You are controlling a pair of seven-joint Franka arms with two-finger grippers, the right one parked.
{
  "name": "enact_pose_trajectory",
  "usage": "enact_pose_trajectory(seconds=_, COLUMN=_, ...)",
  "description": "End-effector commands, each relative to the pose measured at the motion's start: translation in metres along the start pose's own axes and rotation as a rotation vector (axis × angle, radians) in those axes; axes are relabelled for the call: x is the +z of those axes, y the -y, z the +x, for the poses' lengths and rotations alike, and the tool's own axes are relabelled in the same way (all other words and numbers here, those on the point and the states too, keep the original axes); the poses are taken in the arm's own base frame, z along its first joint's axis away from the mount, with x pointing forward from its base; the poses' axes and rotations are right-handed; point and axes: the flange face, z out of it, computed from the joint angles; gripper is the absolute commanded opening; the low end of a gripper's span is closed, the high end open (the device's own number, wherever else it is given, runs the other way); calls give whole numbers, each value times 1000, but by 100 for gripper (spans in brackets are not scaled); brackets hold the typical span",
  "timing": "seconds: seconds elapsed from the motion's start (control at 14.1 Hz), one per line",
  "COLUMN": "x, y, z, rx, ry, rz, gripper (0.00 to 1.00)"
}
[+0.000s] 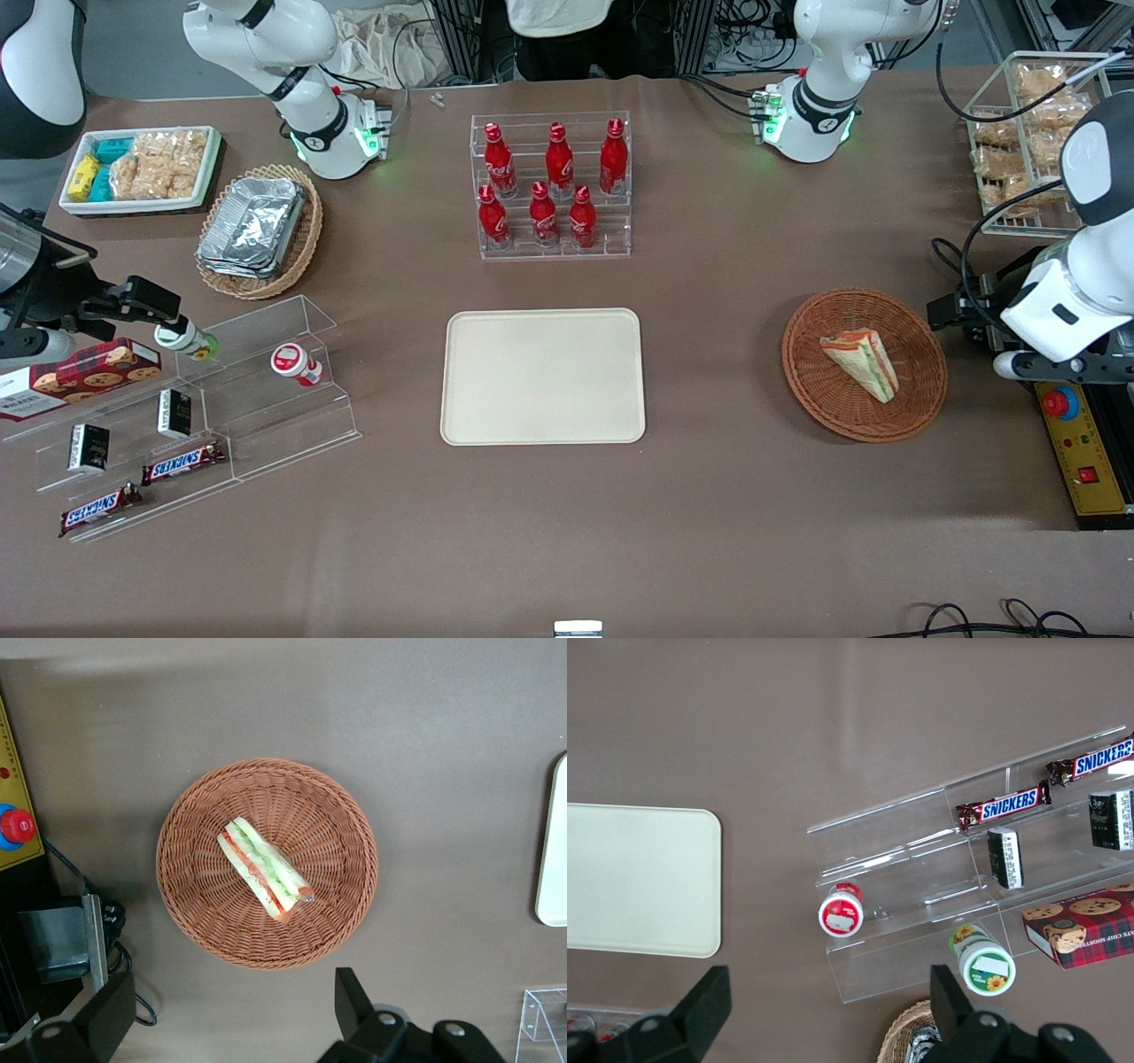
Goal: Place sandwich from basket to tray
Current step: 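Move the left gripper down over the wrapped sandwich in the wicker basket, then lower the open left gripper around the sandwich and close it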
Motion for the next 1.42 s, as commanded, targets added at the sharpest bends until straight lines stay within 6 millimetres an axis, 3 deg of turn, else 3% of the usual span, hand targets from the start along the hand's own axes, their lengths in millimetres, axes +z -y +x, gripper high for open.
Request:
enact_pose_trajectory(seconds=0.0, x=-4, y=2, z=5, rx=5, ry=7, rz=9, gripper=100)
enact_pose_trajectory(seconds=0.28, x=3, y=1, z=8, rx=-22, ry=19, rz=10, gripper=100)
enact_pose_trajectory(seconds=0.57, x=24, y=4, z=15, rx=-292, ry=35, rz=9, gripper=100)
enact_pose_trajectory(seconds=0.99, x=109, y=-1, z=8, rx=-578, ry=87, rz=21, gripper=100)
enact_pose_trajectory(seconds=1.35, x=167, y=-3, z=-1, rx=-659, ry=86, rz=26, gripper=100)
